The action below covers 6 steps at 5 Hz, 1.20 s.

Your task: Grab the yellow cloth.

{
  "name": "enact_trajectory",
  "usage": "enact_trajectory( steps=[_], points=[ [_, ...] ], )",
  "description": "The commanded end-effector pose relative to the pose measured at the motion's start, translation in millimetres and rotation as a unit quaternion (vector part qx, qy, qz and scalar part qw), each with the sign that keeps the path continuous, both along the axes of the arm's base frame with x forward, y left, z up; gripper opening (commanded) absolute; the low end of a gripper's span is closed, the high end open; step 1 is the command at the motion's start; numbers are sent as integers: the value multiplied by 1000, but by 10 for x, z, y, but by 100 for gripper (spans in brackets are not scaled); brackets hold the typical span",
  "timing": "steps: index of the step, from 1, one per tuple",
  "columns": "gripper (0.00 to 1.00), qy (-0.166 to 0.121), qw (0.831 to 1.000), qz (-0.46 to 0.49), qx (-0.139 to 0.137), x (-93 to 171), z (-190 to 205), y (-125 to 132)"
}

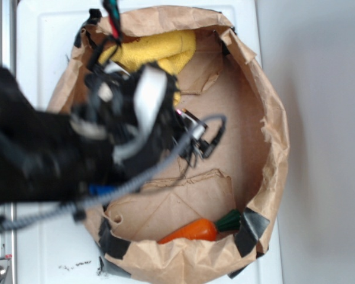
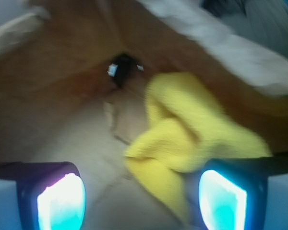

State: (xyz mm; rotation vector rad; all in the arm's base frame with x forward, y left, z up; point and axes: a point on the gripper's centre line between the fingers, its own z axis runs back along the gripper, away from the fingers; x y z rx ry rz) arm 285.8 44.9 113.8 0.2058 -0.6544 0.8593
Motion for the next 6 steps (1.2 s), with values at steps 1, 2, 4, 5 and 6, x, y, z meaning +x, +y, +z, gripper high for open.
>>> enact_trajectory(
  steps=[1,2,4,5,6],
  points=[
    [100,8,1000,-16,-20,73,1,296],
    [100,16,999,-13,-48,62,61,483],
    [100,38,998,31,-49,-29,89,668],
    [100,88,989,57,-103,-165,223,737],
    [100,96,986,64,-124,-259,311,834]
  ],
)
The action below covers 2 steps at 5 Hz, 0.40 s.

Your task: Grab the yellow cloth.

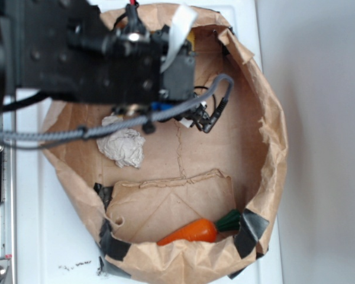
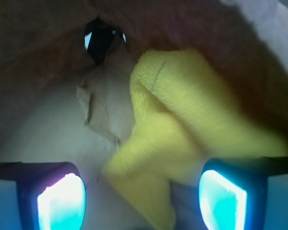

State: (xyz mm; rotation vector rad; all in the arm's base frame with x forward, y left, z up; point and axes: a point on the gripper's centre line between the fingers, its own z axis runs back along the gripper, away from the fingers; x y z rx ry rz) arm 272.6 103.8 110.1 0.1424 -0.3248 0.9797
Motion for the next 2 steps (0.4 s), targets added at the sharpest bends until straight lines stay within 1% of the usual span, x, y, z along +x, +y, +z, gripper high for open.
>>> enact_trajectory(
  steps=[1,2],
  points=[
    [100,-29,999,29,-11,-74,201,271],
    [100,-27,999,37,13,10,-11,249]
  ],
)
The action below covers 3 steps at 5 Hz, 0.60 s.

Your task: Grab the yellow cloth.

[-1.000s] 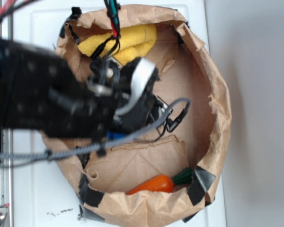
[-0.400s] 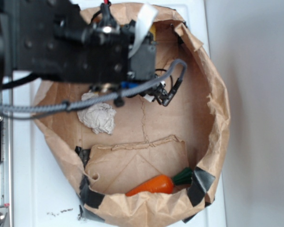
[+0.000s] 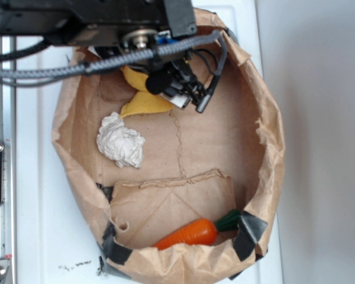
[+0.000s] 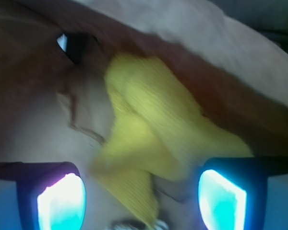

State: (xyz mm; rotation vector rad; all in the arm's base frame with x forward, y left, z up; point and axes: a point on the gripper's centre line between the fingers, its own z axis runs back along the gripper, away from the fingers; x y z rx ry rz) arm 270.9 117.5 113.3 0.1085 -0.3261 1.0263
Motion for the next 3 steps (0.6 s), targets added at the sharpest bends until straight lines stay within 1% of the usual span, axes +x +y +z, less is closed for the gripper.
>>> enact_trajectory(
  steps=[1,2,3],
  points=[
    [100,-17,997,28,66,177,-285,132],
    [100,-13,996,16,86,220,-450,78],
    [0,-18,996,15,89,209,-480,79]
  ],
)
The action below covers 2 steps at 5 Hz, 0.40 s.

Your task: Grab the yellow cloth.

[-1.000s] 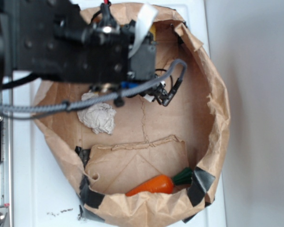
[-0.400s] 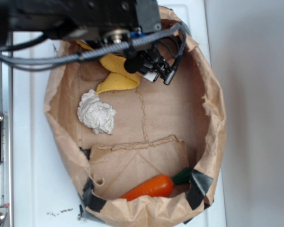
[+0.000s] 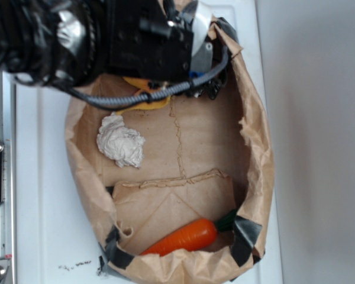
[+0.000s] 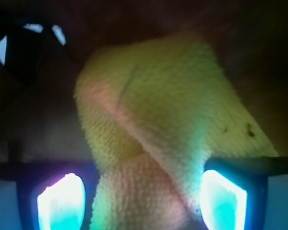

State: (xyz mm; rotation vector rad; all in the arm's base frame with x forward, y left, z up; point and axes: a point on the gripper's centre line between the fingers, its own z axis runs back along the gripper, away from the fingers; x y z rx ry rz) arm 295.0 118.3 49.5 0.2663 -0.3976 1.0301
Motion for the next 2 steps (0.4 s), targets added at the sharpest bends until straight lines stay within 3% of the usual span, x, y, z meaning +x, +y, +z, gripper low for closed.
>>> enact_trajectory(
  steps=[1,2],
  points=[
    [0,-34,999,-12,-3,-54,243,48],
    [0,-41,999,-19,-19,-68,332,31]
  ],
)
